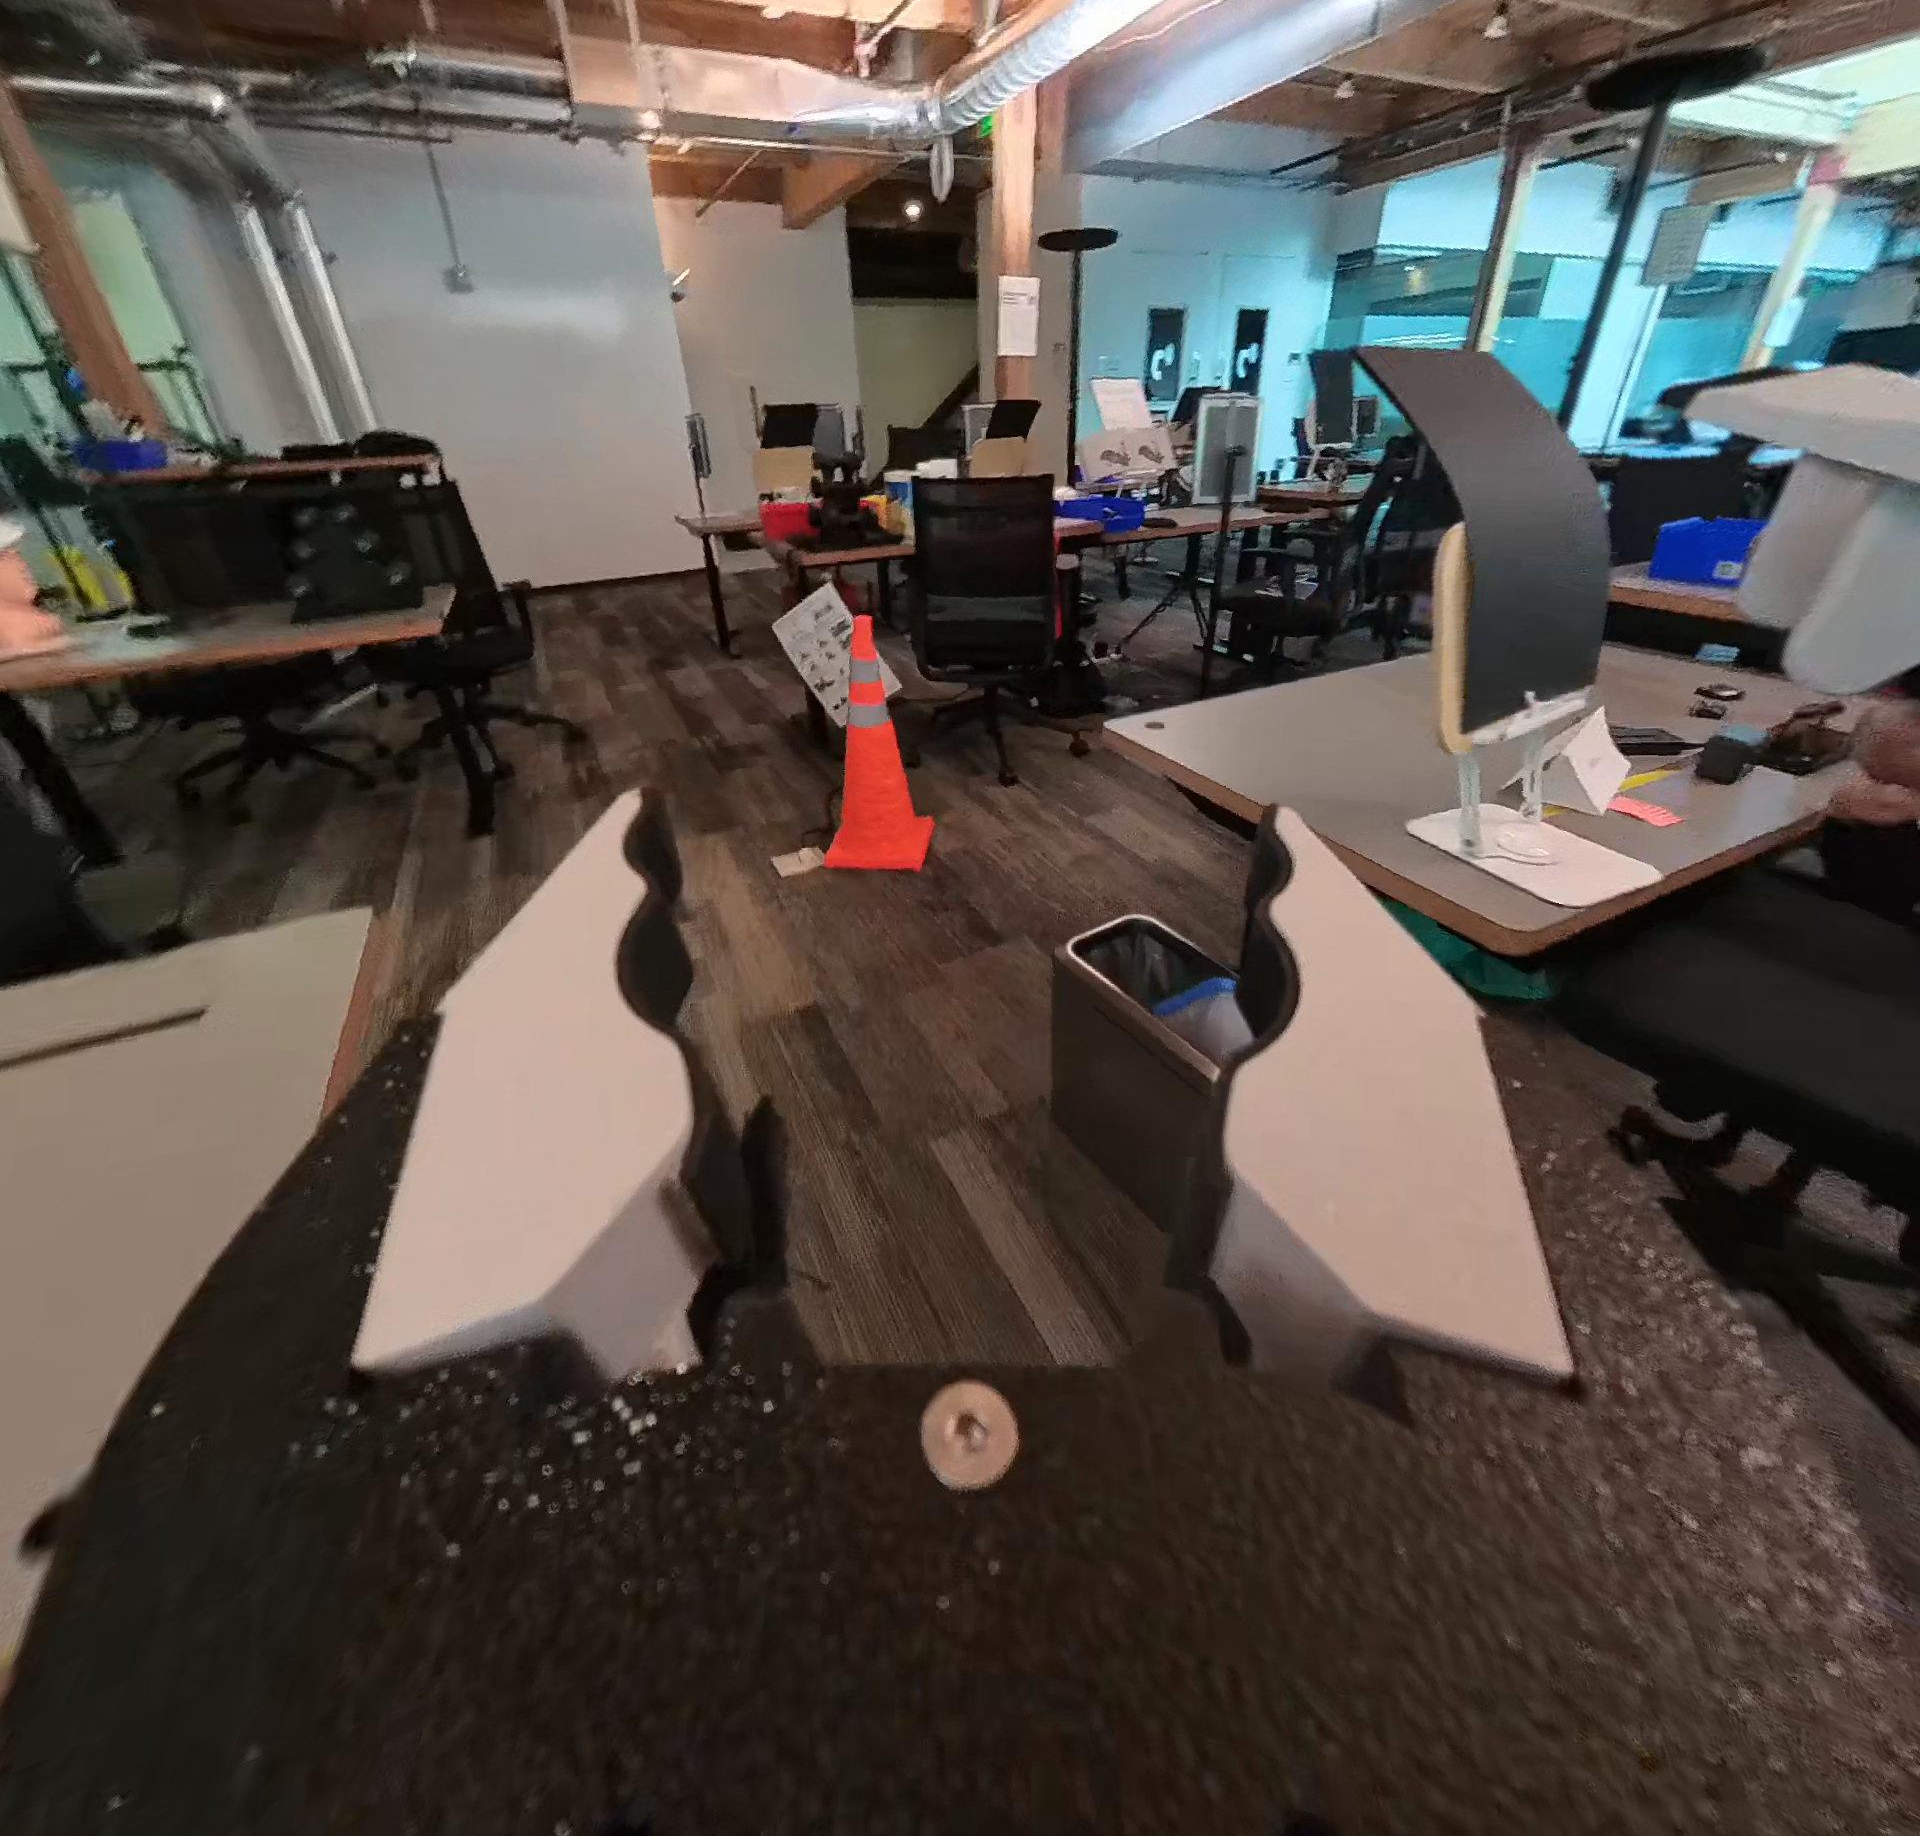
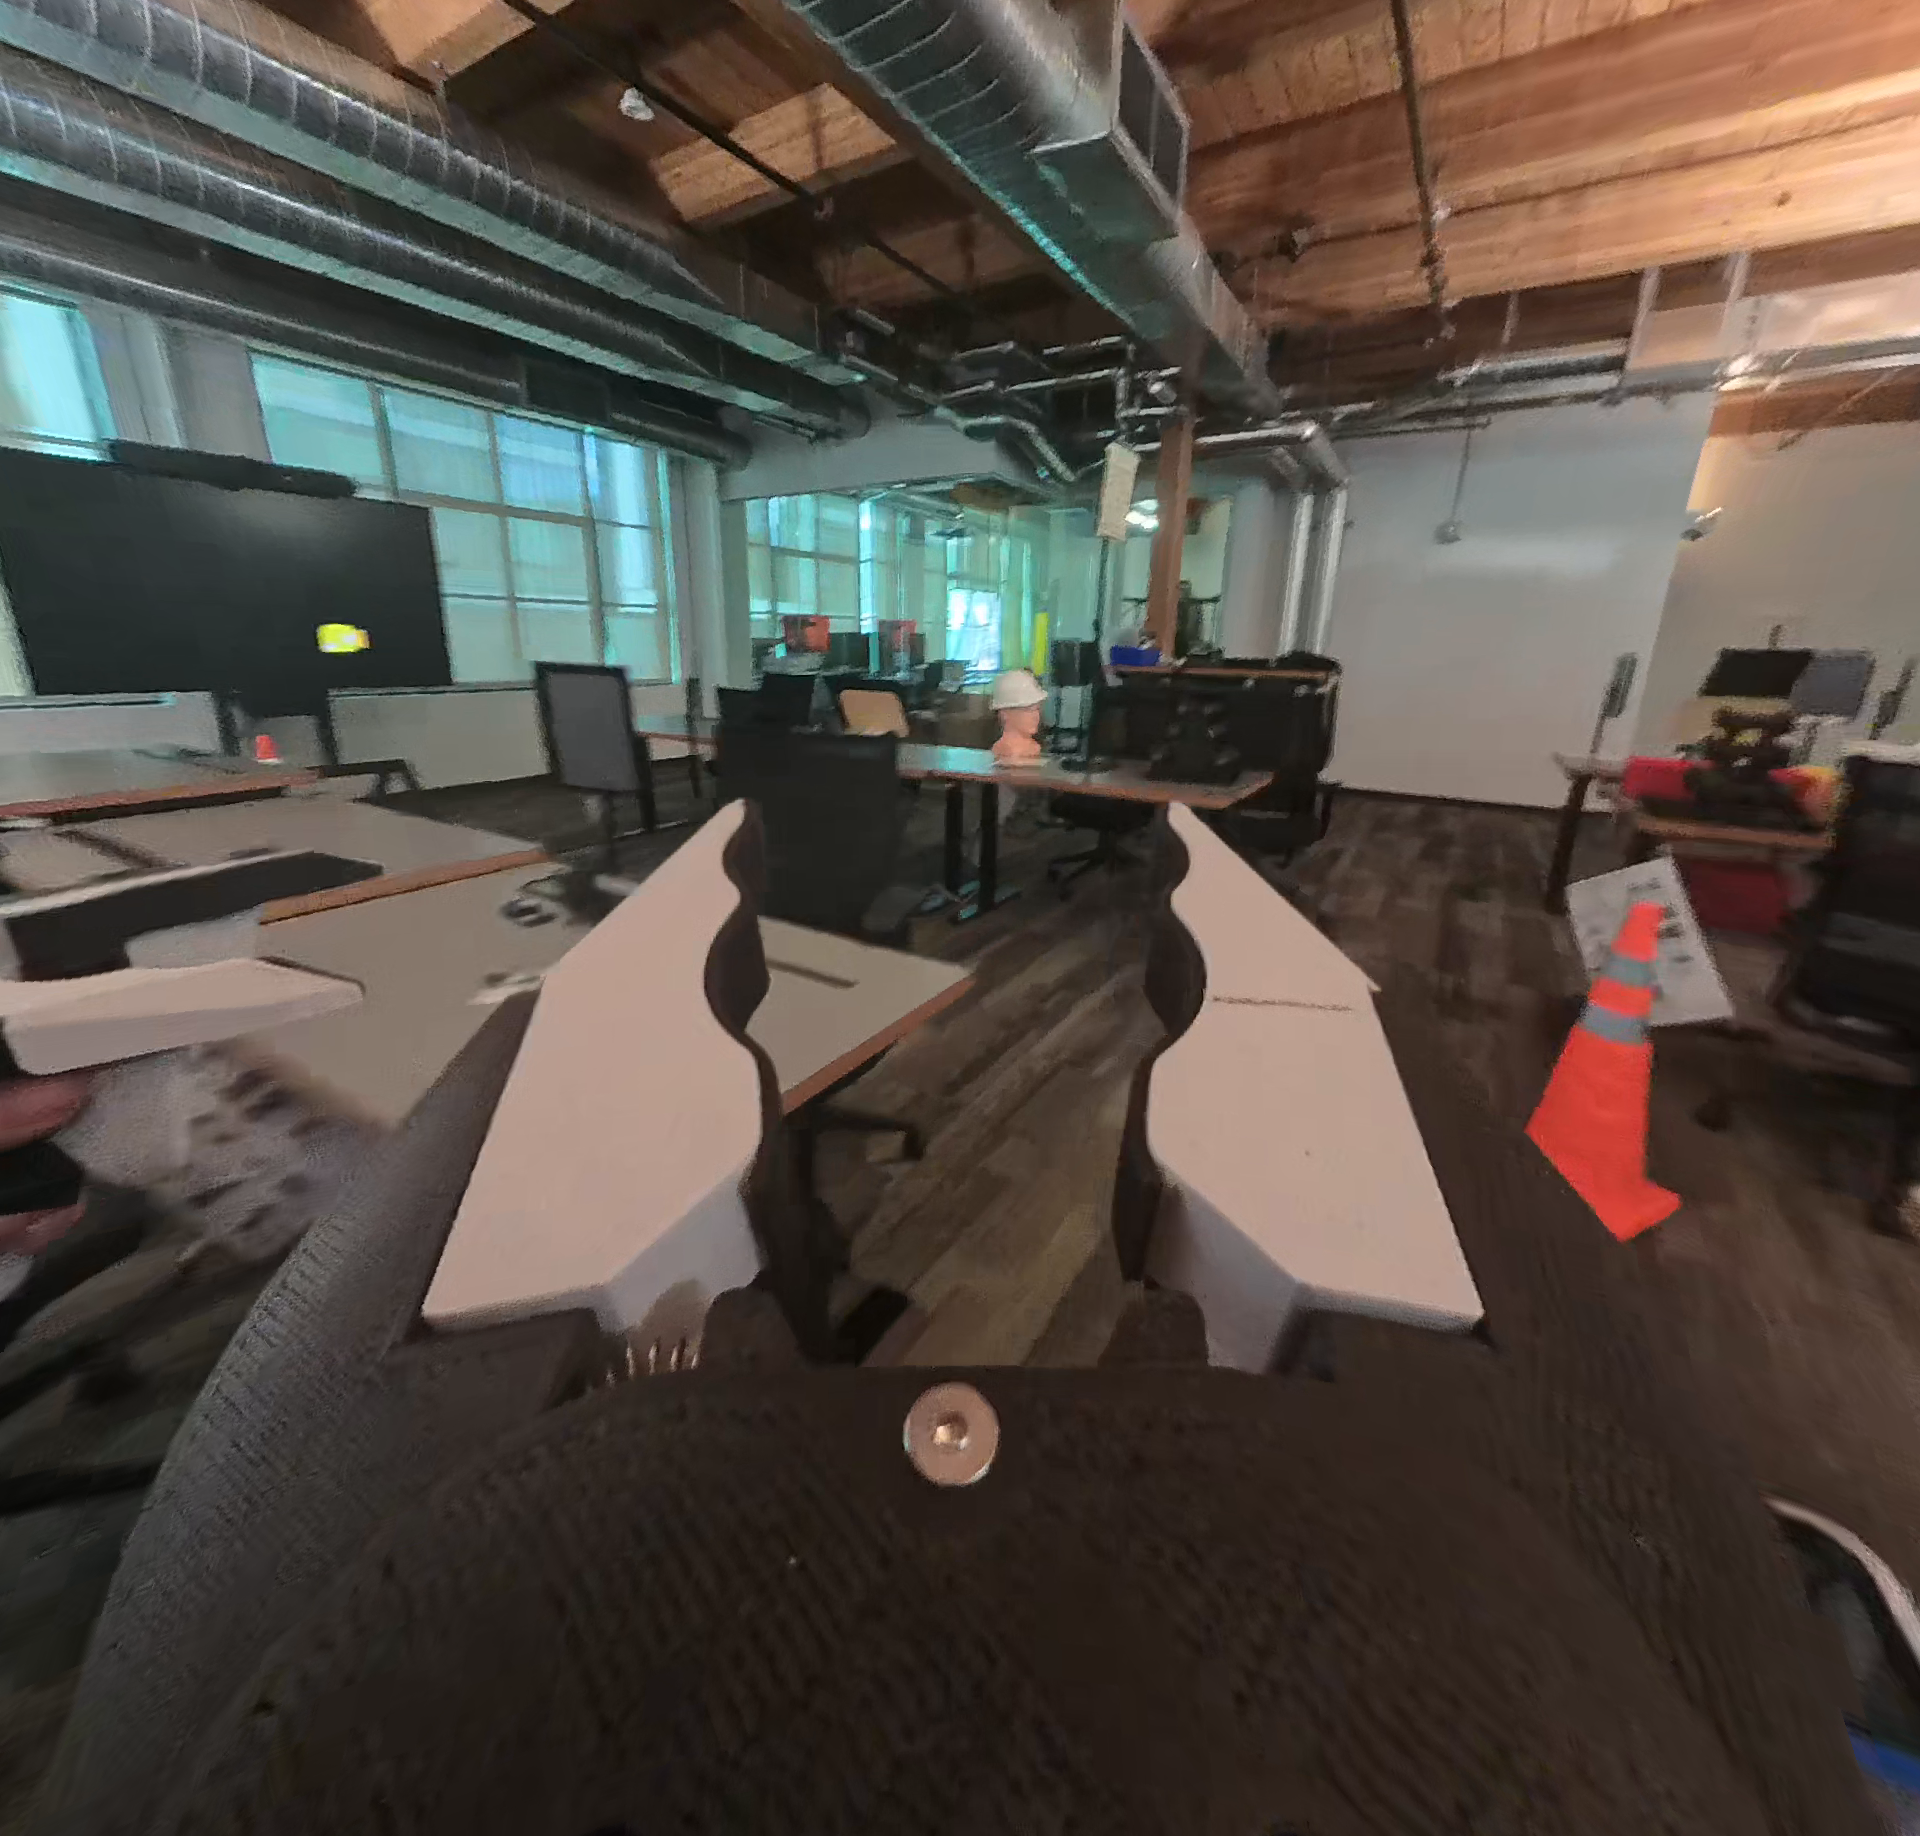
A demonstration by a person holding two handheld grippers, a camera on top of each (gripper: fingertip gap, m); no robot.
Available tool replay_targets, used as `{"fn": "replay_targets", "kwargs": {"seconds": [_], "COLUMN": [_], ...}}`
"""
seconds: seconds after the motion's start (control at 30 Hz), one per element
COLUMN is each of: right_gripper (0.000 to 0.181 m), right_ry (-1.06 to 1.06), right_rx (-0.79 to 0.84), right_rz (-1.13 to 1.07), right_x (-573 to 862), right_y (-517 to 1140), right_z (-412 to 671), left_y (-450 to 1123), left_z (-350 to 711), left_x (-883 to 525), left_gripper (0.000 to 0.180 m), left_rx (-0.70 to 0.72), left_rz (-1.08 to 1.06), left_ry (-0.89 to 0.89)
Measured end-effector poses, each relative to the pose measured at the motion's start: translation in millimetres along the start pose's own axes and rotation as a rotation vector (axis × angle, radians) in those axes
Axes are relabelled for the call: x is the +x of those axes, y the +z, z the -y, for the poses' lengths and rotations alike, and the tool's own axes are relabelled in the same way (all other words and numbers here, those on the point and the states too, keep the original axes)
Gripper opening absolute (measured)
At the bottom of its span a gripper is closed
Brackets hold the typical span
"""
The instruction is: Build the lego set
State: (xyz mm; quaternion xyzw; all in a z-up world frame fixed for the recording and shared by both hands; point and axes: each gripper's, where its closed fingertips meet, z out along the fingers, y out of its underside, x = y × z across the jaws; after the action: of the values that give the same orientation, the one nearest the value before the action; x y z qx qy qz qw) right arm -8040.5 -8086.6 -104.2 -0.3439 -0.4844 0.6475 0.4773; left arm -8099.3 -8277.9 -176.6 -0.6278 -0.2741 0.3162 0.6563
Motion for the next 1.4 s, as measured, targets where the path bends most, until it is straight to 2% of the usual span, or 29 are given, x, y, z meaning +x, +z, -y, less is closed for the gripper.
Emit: {"fn": "replay_targets", "kwargs": {"seconds": [0.3, 0.53, 0.6, 0.73, 0.9, 1.0, 1.23, 1.4], "right_gripper": [0.072, 0.074, 0.083, 0.084, 0.084, 0.084, 0.081, 0.078], "right_ry": [-0.059, -0.088, -0.063, -0.119, -0.17, -0.186, -0.168, -0.284], "right_rx": [-0.031, 0.019, -0.006, -0.038, -0.083, -0.085, -0.111, -0.192], "right_rz": [-0.163, -0.219, -0.226, -0.254, -0.228, -0.263, -0.378, -0.552], "right_x": [147, 293, 339, 417, 488, 534, 656, 745], "right_y": [147, 285, 333, 416, 525, 582, 723, 754], "right_z": [-78, -127, -135, -151, -190, -216, -272, -280], "left_y": [234, 431, 491, 591, 687, 754, 954, 1100], "left_z": [-17, -52, -53, -50, -82, -114, -121, -116], "left_x": [-63, -149, -169, -213, -287, -330, -416, -423], "left_gripper": [0.108, 0.119, 0.122, 0.121, 0.12, 0.118, 0.118, 0.115], "left_rx": [0.053, 0.039, -0.005, -0.009, -0.018, -0.058, -0.063, -0.086], "left_rz": [-0.131, -0.029, -0.039, -0.014, 0.063, 0.071, 0.01, -0.134], "left_ry": [-0.019, -0.002, 0.01, 0.071, -0.03, -0.025, 0.027, 0.08]}}
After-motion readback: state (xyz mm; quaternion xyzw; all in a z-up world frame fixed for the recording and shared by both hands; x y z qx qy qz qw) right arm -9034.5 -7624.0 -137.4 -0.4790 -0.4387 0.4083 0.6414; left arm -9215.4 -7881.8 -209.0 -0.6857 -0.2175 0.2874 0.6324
